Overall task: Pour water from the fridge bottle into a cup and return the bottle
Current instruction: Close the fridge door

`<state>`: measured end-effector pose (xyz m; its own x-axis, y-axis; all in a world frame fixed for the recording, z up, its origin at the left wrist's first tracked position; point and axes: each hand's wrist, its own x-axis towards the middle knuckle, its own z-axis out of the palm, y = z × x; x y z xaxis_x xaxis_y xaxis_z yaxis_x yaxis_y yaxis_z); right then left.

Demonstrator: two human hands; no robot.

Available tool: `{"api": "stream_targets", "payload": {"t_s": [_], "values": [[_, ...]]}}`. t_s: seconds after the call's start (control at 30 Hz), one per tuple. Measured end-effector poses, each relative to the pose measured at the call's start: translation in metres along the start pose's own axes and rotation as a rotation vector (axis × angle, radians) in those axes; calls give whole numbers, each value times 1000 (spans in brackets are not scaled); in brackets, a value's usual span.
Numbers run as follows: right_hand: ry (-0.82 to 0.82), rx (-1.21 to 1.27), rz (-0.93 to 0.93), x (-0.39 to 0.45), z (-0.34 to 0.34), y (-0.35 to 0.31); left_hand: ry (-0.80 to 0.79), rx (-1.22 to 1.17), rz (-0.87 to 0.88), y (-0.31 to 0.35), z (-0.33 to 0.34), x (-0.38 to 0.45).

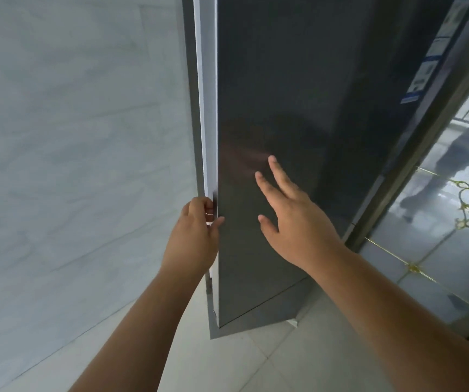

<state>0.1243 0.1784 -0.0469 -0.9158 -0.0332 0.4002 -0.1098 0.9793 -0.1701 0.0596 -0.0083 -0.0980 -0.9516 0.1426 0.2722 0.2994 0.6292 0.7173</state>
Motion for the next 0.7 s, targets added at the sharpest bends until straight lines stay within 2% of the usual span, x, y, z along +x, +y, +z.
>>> {"api": "stream_targets", "payload": {"t_s": [0.33, 0.7], "values": [[-32, -78, 130, 65, 30, -24, -65, 31, 46, -37, -6, 86], [3, -34, 213, 94, 53, -35, -109, 37, 78, -51, -8, 124]]}}
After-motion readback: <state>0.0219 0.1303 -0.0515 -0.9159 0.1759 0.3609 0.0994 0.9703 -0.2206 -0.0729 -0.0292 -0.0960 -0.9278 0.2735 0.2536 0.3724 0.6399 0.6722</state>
